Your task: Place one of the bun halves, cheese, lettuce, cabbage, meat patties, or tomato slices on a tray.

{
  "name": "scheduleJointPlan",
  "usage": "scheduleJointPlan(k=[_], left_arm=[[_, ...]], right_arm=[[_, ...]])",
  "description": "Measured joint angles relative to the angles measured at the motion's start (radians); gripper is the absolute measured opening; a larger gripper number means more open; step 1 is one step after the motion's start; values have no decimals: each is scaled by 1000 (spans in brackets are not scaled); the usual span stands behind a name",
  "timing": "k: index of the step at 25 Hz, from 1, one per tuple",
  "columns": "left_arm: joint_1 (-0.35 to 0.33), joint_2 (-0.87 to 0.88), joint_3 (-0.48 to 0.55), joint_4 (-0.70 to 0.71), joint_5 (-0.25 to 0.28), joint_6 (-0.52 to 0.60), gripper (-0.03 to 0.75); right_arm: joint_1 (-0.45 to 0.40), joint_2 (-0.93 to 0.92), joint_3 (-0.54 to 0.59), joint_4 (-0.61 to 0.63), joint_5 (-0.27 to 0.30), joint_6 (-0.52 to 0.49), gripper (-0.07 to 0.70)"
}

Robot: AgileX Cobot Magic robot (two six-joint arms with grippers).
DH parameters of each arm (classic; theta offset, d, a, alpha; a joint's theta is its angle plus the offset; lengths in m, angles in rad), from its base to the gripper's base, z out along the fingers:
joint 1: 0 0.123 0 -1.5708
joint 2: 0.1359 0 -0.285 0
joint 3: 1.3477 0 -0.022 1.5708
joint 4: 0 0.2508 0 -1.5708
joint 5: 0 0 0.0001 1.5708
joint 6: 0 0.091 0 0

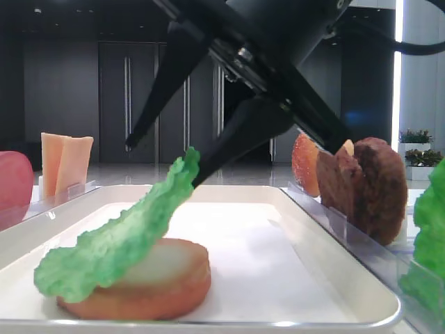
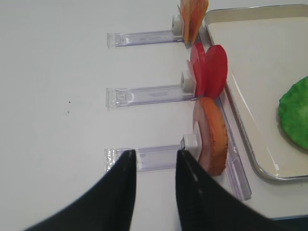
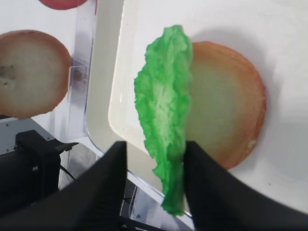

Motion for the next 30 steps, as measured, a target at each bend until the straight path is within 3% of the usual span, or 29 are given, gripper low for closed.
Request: scheduleJointPlan(k=[4,7,18,21,30], left_arm=[[0,0,0,0,0,0,219],[0,0,0,0,0,0,219],[0,0,0,0,0,0,219],[0,0,0,0,0,0,219],[0,0,0,0,0,0,219]], right_arm=[[0,-10,0,-11,1,5,439],[0,-28,-9,-81,16,68,490],[0,-113,-134,-544,141,504,512],[0,-151,-176,-649,192,606,514],[-7,-241,-314,-949,437,754,514]])
